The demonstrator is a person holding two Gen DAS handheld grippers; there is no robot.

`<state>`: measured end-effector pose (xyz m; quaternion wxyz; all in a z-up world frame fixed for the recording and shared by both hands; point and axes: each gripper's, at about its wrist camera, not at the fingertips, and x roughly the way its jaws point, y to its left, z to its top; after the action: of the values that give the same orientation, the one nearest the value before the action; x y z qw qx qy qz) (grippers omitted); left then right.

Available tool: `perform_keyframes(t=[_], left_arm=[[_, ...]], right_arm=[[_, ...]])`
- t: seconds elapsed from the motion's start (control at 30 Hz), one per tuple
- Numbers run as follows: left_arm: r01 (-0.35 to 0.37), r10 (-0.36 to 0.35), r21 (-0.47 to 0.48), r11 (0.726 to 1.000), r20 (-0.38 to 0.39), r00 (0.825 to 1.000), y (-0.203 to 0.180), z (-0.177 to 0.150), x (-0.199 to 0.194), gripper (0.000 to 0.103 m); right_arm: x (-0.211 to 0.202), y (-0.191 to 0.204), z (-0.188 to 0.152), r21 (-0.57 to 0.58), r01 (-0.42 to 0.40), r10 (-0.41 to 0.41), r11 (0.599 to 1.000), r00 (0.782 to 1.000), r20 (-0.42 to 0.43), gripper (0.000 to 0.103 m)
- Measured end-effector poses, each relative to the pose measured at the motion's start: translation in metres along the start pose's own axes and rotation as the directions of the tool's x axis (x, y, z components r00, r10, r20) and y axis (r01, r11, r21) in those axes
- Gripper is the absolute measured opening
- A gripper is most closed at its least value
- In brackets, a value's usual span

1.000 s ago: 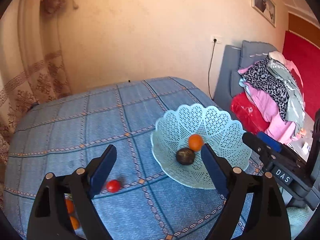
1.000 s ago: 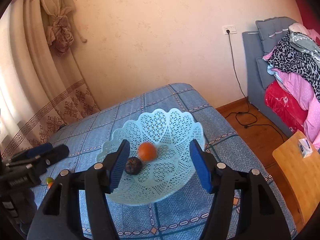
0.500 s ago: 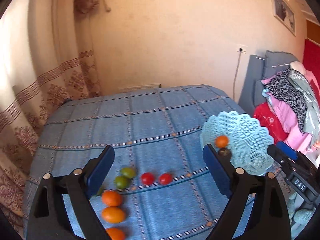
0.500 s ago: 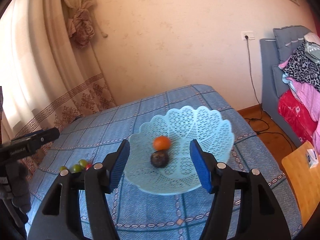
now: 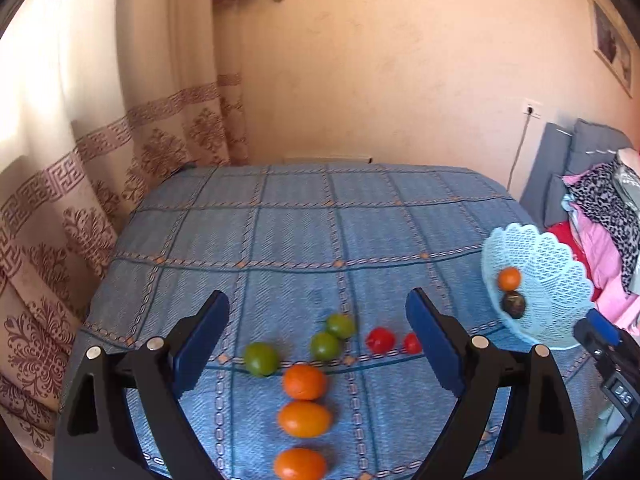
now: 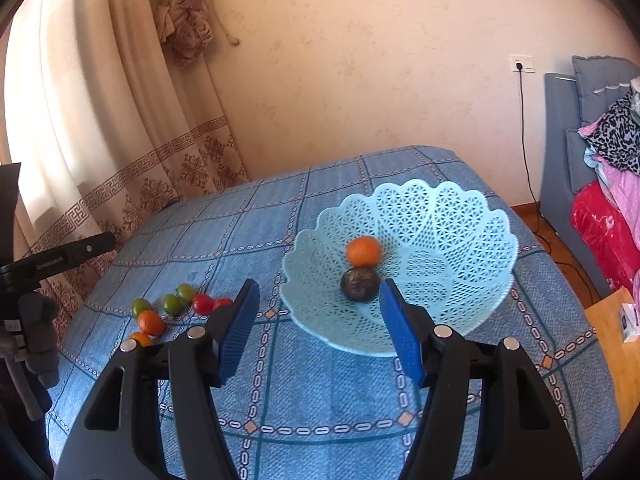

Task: Organize fruits
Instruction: 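Move both open tools back over the remaining fruits on the bed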

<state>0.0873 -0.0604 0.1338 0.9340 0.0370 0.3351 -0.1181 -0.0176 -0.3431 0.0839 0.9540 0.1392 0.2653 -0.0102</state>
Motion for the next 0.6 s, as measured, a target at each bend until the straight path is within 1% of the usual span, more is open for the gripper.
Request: perform_keyframes(t=[0.1, 0.2, 0.3, 0.47, 0.5, 0.57, 0.6], left_arm=[[-0.029, 0.028, -0.03, 0.999, -0.036, 0.999, 0.017, -0.006, 0.015, 0.089], [-0.046, 0.042, -0.058, 0.997, -0.073, 0.996, 0.031, -0.013, 0.029, 0.089], [-0.054, 0.045, -0.079, 0.995, -0.101, 0.994, 0.041, -0.021, 0.043, 0.089], [-0.054, 0.043, -0.081, 0.995, -0.134, 0.99, 0.053, -0.032, 0.064, 0.089], [-0.051, 0.039, -0.082, 0.995, -0.145, 0.989, 0.055, -0.034, 0.069, 0.087], [-0.044, 0.029, -0.084, 0.996, -0.168, 0.985, 0.057, -0.039, 0.077, 0.077], [-0.038, 0.021, -0.09, 0.995, -0.185, 0.982, 0.059, -0.041, 0.082, 0.076]], right_arm=[[0.004, 0.009, -0.001, -0.02, -0.005, 0.005, 1.0, 1.0, -0.013, 0.064], [0.01, 0.018, -0.003, -0.037, -0.013, 0.012, 0.999, 0.999, -0.032, 0.064], [0.017, 0.028, -0.005, -0.057, -0.022, 0.019, 0.998, 0.998, -0.053, 0.064], [0.03, 0.047, -0.01, -0.094, -0.043, 0.034, 0.995, 0.995, -0.096, 0.064], [0.032, 0.049, -0.011, -0.098, -0.045, 0.035, 0.994, 0.994, -0.102, 0.064], [0.038, 0.055, -0.014, -0.109, -0.048, 0.035, 0.993, 0.992, -0.119, 0.064], [0.04, 0.058, -0.015, -0.114, -0.049, 0.035, 0.992, 0.992, -0.125, 0.064]])
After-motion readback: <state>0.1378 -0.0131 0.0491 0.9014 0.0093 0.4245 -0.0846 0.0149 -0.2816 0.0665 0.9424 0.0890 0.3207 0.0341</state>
